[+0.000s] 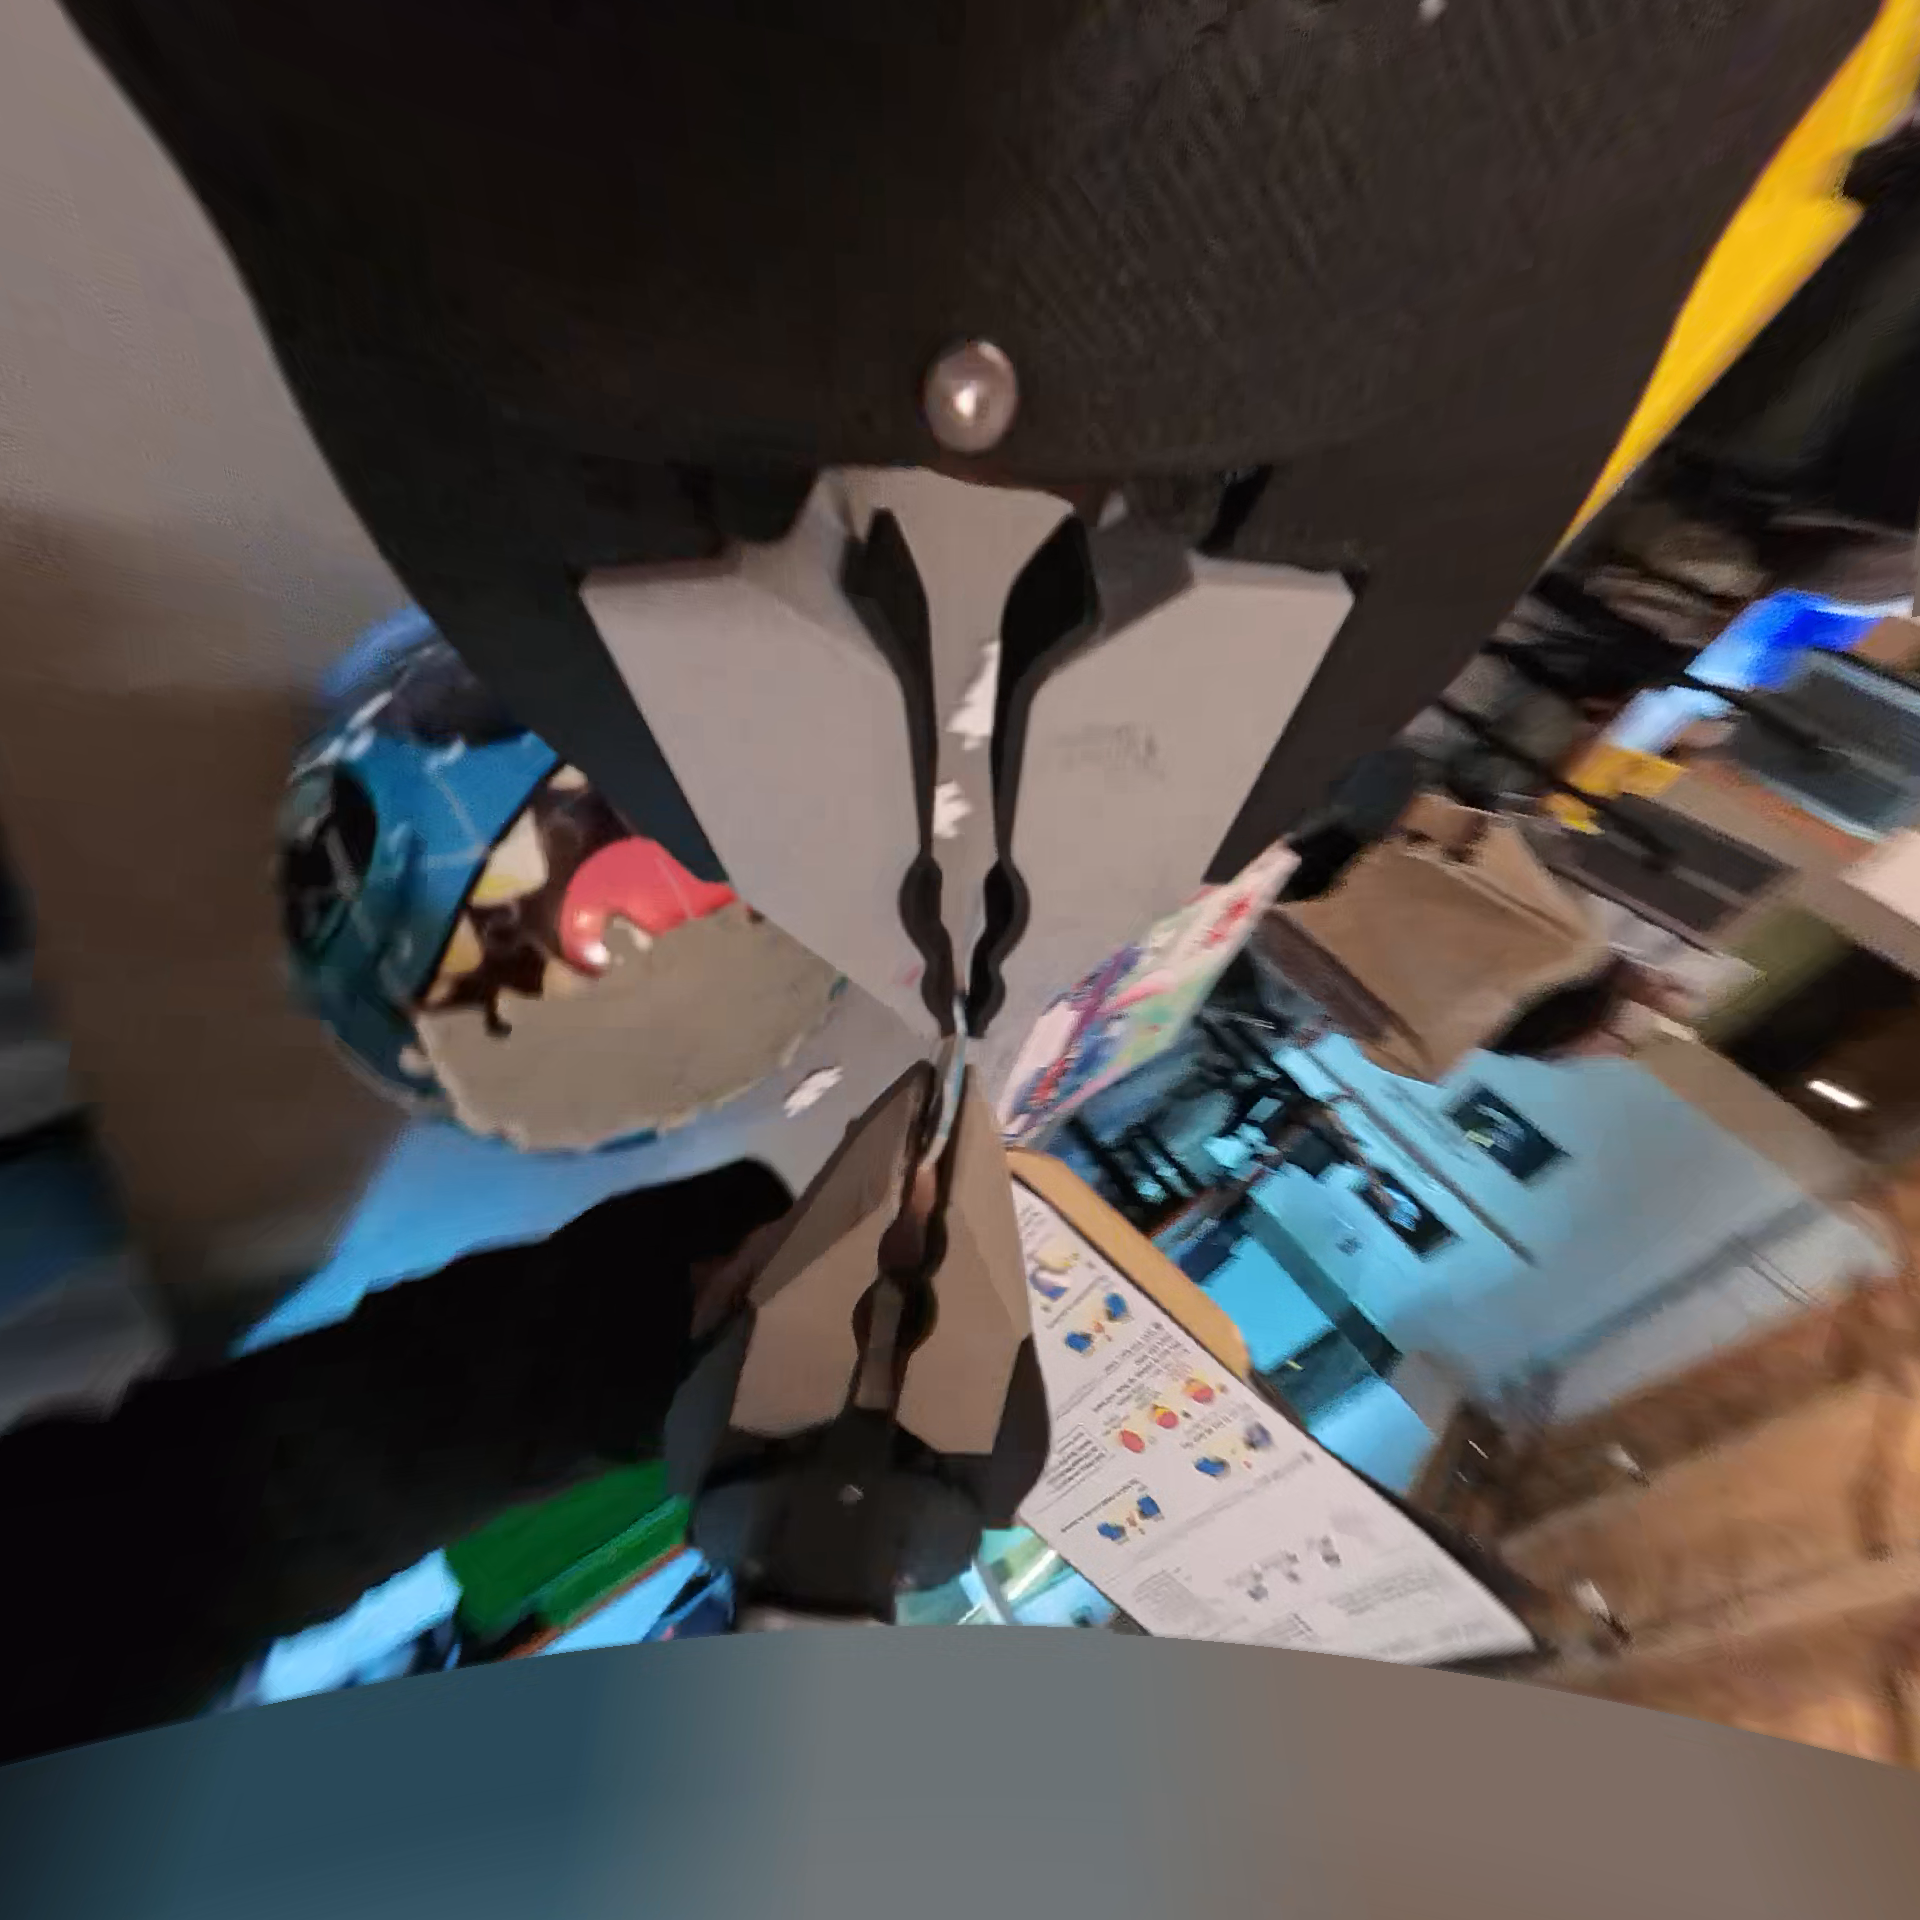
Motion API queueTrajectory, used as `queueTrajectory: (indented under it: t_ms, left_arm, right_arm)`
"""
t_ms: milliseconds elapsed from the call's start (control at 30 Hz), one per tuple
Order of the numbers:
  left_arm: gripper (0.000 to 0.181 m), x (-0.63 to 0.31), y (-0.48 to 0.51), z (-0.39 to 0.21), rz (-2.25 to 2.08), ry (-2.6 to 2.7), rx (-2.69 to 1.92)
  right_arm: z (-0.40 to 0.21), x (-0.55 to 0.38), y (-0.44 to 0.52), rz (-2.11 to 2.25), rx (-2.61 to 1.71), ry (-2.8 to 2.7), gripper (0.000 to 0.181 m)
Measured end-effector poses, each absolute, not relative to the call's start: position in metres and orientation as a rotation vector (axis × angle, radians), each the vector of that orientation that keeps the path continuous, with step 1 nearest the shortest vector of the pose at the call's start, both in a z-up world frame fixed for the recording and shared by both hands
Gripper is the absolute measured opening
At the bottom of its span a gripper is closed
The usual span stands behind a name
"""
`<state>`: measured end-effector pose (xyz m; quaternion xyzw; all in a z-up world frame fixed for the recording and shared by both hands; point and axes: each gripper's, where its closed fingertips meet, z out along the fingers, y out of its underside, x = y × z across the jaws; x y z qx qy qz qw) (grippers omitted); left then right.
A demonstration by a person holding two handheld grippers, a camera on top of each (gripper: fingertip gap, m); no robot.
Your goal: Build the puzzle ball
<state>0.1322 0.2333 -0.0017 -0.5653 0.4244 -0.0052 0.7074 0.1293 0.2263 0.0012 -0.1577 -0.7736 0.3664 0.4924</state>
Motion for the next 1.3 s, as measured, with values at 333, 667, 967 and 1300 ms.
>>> queueTrajectory:
  t_ms: [333, 667, 967, 1300]
  left_arm:
    - [0.0, 0.133, 0.231, -0.018, 0.747, 1.17, -0.86]
    - [0.0, 0.142, 0.224, -0.008, 0.597, 1.112, -0.906]
    - [0.0, 0.112, 0.22, -0.01, 0.473, 1.007, -1.085]
    - [0.005, 0.122, 0.213, -0.005, 0.303, 0.914, -1.127]
  right_arm:
    - [-0.013, 0.147, 0.223, 0.726, -0.439, -1.904, 0.02]
    - [-0.011, 0.137, 0.216, 0.385, -0.305, -1.853, 0.005]
    - [-0.02, 0.152, 0.233, 0.278, -0.349, -1.893, 0.0]
    - [-0.014, 0.145, 0.224, 0.333, -0.368, -1.886, 0.0]
